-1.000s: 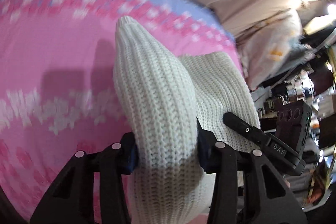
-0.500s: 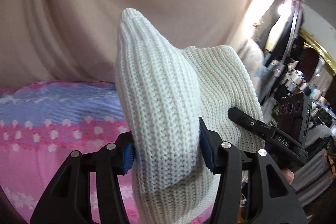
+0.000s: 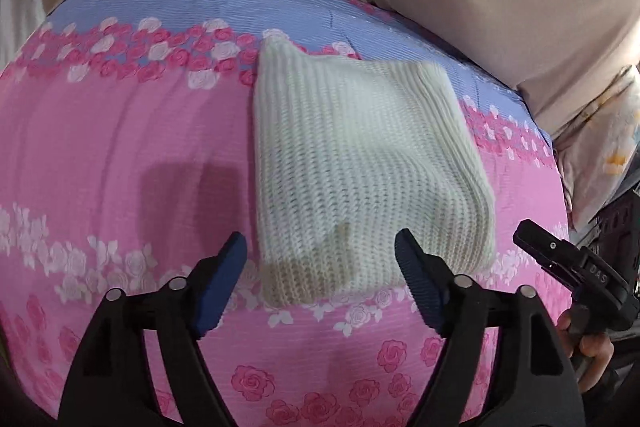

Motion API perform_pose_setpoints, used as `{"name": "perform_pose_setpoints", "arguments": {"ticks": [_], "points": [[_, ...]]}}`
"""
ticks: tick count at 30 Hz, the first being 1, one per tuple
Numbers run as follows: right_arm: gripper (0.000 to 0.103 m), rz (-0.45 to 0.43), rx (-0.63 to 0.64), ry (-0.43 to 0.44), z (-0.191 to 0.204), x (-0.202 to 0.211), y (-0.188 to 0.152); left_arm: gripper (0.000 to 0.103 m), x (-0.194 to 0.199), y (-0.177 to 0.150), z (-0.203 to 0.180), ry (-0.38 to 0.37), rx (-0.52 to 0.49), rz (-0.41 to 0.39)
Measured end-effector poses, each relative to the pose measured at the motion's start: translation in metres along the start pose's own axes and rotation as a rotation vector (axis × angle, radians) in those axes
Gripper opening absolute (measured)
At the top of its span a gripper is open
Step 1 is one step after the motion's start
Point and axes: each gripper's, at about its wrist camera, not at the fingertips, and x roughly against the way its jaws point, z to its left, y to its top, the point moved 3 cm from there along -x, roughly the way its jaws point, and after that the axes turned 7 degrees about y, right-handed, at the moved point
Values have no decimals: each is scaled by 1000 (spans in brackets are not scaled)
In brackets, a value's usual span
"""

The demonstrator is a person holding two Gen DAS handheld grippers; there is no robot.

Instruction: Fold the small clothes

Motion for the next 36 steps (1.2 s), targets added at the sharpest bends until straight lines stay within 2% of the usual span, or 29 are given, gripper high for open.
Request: {"name": "perform_pose_setpoints", "arguments": {"ticks": [1,2,4,7,9,10,11,13,15,16,18,19,20,22,23,25,26,28,29,32,34,36], "points": [[60,4,-2,3,3,-3,0,78,-7,-2,3,0,29,11],[61,16,-5,9,3,-10,-2,78,-17,-4,6,-6,52,33],[61,67,-20,30,6,-29,-3,78,-32,-13,8,-26,86,89],[62,122,-19,66,14,-51,-13,78,-43,-26,1,-3,54,125],[60,149,-11,27,10,-70,-14,75,-50,-29,1,19,37,149],[34,158,-12,29,9,-74,-12,74,-53,-29,3,28,36,158],[12,150,-22,59,10,-73,-8,74,-53,-29,4,39,33,163],[10,69,-25,141,21,-46,2,76,-57,-29,7,64,16,169],[10,42,57,102,29,-31,5,76,-61,-31,8,82,6,182],[10,62,72,74,25,-35,2,76,-66,-33,8,98,3,195],[11,183,32,6,-6,-68,-16,76,-66,-34,5,114,-20,186],[6,230,3,-2,-20,-83,-26,75,-62,-34,1,141,-39,184],[6,207,-31,39,-25,-82,-31,72,-54,-32,-3,142,-64,169],[12,190,-37,29,-15,-71,-26,72,-31,-24,-10,110,-86,121],[15,151,-15,11,-5,-57,-21,73,-19,-18,-12,84,-82,92],[32,102,56,-24,15,-38,-10,77,2,0,-16,42,-60,27],[36,76,89,-43,22,-32,-4,78,7,9,-17,38,-50,5],[56,21,142,-78,36,-25,18,79,-1,29,-24,38,-46,-10],[59,17,154,-71,37,-29,27,79,-9,37,-26,53,-49,-7],[59,79,146,-74,23,-71,48,77,-44,47,-28,114,-80,52],[17,143,135,-71,9,-91,50,76,-58,47,-36,158,-101,78],[15,76,143,-41,18,-79,56,78,-62,46,-36,160,-109,76]]}}
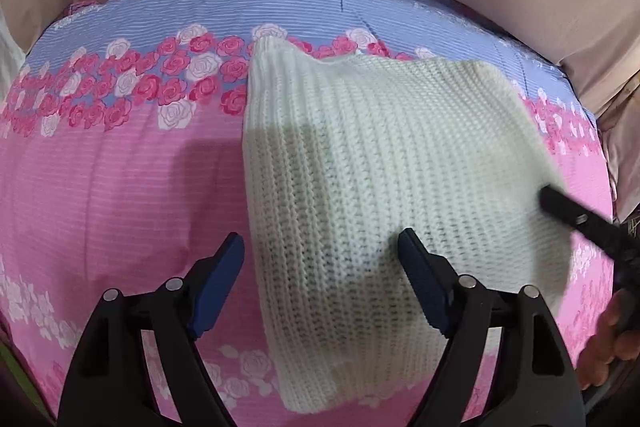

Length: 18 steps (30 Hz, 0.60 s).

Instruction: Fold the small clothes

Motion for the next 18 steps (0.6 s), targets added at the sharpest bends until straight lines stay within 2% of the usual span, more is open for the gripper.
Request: {"name": "perform_pose_setpoints", "arguments": {"ticks": [2,3,5,6,8,9,12,14,16,18], "points": [[15,-46,13,-11,1,14,2,81,-7,-3,2,-17,10,11],[15,-35,-6,-34,-8,7,-2,82,-13,-5,2,-22,16,22],[15,45,-45,-83,-32,-19,-16,83,-20,-9,3,-25,26,31],[17,26,-78,-31,-40,-23,-21,83,-20,-8,4,-26,31,30],[19,24,-135,-10,-41,-11,-17,83,-16,-7,4,-29,23,30],[19,-7,-150,-3,-36,3,-12,83,-14,-6,3,-16,7,22],[19,-91,-69,-27,-9,31,7,83,-16,-4,-1,3,-21,13],[19,-104,-1,-29,8,32,26,83,-17,-4,-2,8,-21,12],[19,-89,43,-25,15,20,39,83,-16,-4,-1,10,-20,14],[19,-2,96,-92,10,-14,41,84,-16,-4,-2,12,-21,14]]}}
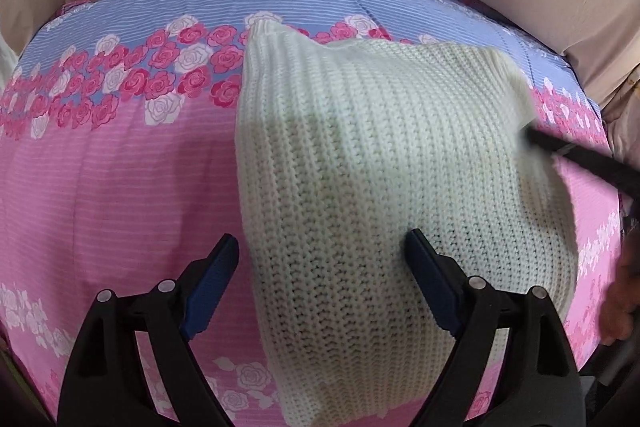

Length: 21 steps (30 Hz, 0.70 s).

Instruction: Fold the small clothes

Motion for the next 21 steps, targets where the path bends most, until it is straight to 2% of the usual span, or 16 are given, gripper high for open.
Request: {"name": "perform_pose_setpoints", "arguments": {"ticks": [2,3,5,8,10,13,15,16,18,21], "points": [[19,102,13,-80,-13,-35,-13,84,0,0,-1,5,-4,0],[19,63,6,-63,-14,-33,-15,84,1,0,-1,8,-7,0],[18,40,-38,-54,-9,-12,-13,84,4,-1,-2,18,-15,-7],[18,-50,-36,-17,10,33,-21,84,4,-3,-4,29,-18,-15],[18,-38,-7,-47,15,45,-42,84,5,-3,-5,35,-19,-16],[20,83,-16,-145,-6,15,-78,84,6,-4,-7,43,-30,-10],[27,60,-46,-126,-16,10,-84,81,14,-5,-8,57,-36,-20],[27,65,-99,-98,-15,18,-80,81,23,-7,-8,54,-43,-34],[26,19,-127,-66,-8,42,-73,81,38,-13,-6,60,-49,-67],[25,-11,-35,-140,3,64,-74,83,38,-31,6,75,-26,-47]]}}
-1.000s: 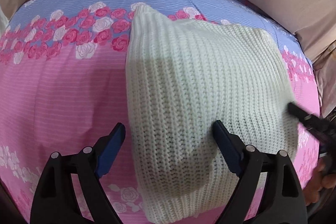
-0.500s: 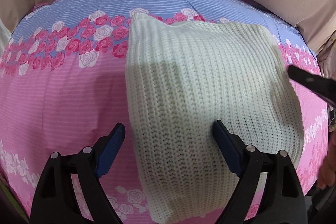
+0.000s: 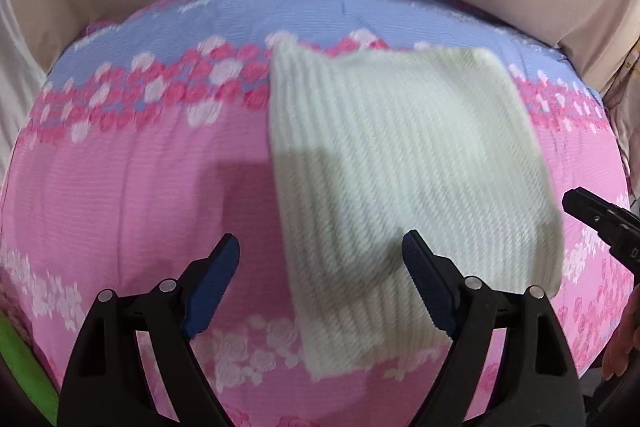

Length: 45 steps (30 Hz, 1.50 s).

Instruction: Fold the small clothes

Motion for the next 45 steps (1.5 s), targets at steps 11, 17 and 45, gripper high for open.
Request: {"name": "perform_pose_setpoints", "arguments": {"ticks": [11,17,45], "points": [[26,45,-52,-38,-17,-8,-10,83,6,-18,-1,26,26,-20],[32,-44,-116,16,-1,45,-45,87,50,-36,-7,105,-2,-129],[60,-111,4,-143,54,59,-105,87,96,-81,-29,175,23,-248]]}}
